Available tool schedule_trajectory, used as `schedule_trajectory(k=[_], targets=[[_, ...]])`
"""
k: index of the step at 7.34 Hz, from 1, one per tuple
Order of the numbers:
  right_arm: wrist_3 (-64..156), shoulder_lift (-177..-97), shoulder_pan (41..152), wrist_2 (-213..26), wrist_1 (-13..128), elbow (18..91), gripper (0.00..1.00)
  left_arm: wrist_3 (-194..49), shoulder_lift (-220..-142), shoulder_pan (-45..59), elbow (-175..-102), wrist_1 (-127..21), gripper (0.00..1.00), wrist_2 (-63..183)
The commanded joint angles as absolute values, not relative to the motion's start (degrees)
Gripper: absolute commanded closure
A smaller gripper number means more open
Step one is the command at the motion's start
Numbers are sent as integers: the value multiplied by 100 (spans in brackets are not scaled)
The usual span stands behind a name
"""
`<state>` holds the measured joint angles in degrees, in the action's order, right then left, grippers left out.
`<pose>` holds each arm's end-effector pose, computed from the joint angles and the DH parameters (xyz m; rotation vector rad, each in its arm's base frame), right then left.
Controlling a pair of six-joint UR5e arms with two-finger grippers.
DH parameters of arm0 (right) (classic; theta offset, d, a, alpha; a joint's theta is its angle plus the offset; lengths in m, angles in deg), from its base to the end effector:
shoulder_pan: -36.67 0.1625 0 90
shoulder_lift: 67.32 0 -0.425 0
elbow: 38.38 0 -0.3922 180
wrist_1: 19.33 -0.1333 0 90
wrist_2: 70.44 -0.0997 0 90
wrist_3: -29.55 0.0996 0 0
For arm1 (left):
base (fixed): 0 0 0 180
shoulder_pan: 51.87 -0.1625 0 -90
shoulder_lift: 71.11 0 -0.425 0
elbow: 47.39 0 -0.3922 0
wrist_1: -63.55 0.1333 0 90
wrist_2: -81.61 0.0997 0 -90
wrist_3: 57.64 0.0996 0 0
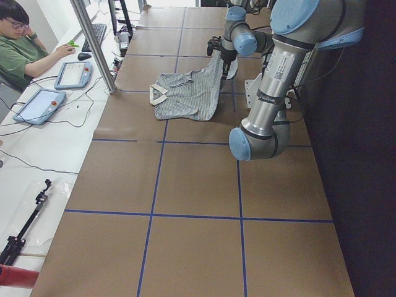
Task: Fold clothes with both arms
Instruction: 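Lift the hem with both grippers and fold it toward the collar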
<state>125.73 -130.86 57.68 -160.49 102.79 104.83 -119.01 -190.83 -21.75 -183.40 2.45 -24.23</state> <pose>-0.3261 -0.2679 0.1508 0.1072 -0.8305 0.4464 0.3321 -0.3153 0.1443 0.1710 0.8354 0.0886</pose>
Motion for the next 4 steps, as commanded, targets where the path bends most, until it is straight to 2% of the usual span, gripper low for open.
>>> schedule_trajectory(k=[1,4], targets=[[11852,-12806,7151,-16981,9236,9132,100,-11460,-19363,-1541,-17435,-93,100,-2421],[11604,-12595,7603,-16976,7687,7373,100,-11003,-19442,-943,-15924,-1523,100,-2412]])
